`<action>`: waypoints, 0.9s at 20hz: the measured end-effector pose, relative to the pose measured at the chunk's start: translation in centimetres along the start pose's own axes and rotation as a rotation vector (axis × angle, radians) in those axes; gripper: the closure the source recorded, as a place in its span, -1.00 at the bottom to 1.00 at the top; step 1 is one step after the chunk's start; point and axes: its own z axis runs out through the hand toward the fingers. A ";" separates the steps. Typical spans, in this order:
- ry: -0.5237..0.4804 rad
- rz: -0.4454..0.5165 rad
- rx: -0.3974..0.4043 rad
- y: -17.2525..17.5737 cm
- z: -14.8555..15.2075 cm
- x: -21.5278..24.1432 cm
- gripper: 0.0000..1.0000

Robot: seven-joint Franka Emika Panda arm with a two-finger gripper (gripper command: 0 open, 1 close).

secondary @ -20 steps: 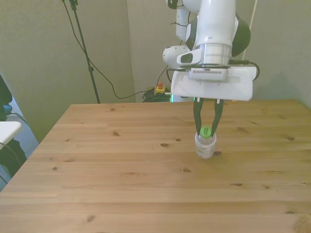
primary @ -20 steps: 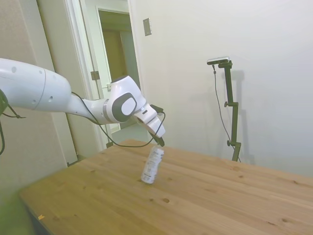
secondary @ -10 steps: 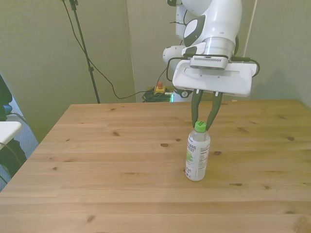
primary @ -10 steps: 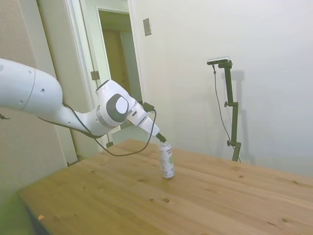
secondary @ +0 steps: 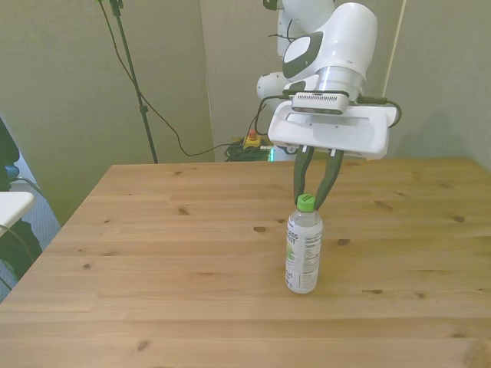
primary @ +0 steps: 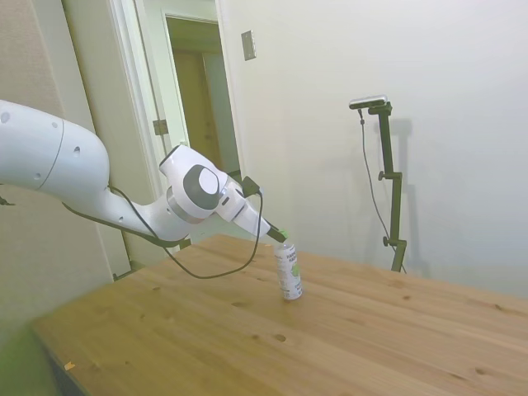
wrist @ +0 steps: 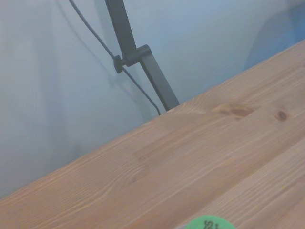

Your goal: Stand the water bottle

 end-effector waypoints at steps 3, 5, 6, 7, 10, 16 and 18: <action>-0.003 0.005 -0.002 -0.1 0.1 0.0 -1.00; -0.007 0.008 -0.004 -0.2 0.2 0.1 -1.00; -0.011 0.010 -0.005 -0.3 0.3 0.1 -1.00; -0.016 0.010 -0.007 -0.3 0.3 0.2 -1.00; -0.025 0.009 -0.010 -0.5 0.4 0.3 -1.00; -0.038 -0.007 -0.017 -1.0 0.2 0.2 -1.00; -0.044 -0.012 -0.006 -1.7 -0.4 0.1 -1.00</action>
